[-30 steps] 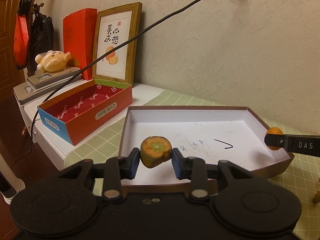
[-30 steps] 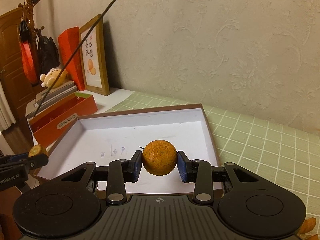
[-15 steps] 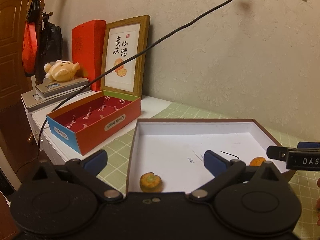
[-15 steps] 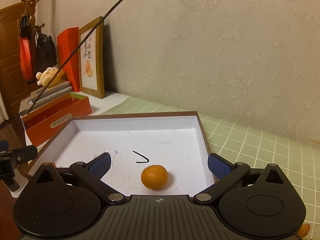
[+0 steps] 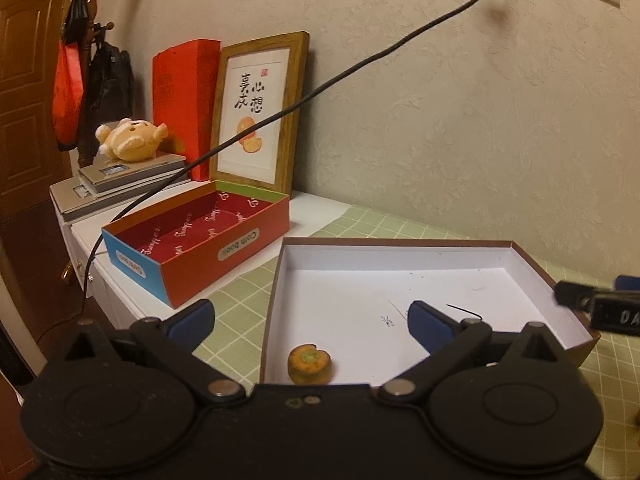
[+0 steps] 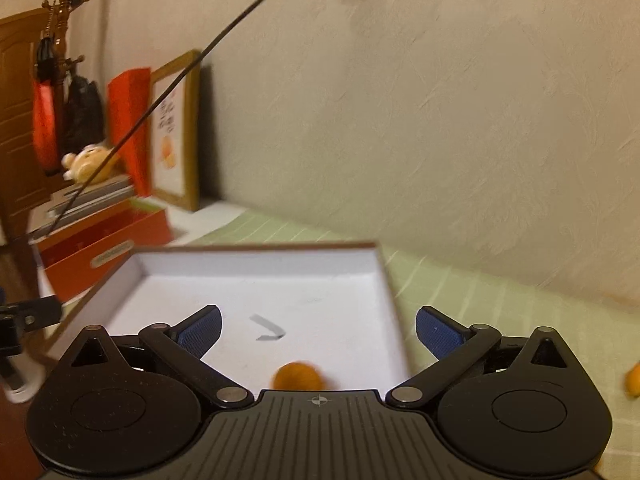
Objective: Organize fruits
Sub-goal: 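Release the fruit half and orange into the box, withdraw both tools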
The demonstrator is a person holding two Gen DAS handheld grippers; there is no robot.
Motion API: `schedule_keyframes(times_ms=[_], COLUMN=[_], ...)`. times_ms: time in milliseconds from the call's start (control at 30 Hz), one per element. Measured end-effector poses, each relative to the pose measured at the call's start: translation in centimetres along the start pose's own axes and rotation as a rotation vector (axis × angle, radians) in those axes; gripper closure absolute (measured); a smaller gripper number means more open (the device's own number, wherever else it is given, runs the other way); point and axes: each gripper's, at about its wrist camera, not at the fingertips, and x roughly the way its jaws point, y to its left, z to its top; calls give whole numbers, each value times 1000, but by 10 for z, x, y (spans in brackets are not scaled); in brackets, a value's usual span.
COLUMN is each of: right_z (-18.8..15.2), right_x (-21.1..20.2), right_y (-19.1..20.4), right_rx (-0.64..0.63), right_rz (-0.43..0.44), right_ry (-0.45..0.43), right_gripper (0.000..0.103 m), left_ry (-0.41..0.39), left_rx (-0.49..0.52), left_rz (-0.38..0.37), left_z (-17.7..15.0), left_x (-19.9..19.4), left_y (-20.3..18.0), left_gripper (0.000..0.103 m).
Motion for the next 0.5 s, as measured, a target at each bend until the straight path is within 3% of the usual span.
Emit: schedule_keyframes(times_ms=[100,233,367,500], right_z=[4,6,-1,-7], right_x=[-11,-21,-41,-79], right_y=[-8,-25,-51,-88], right_rx=[29,51,72,99], right_rz=[-39,-58,-112,-136], right_ry=[-48,5,20,-30], right_gripper=[0,0,0,0], left_ry=[-5,7,13,20], left_rx=[-14,-14,-7,45], left_rz=[-40,-108,-194,-267], left_z=[0,1,-3,-9], left_x=[-3,-5,-16,-30], left_y=[-2,-15,-37,-72], left_gripper=[6,6,6,6])
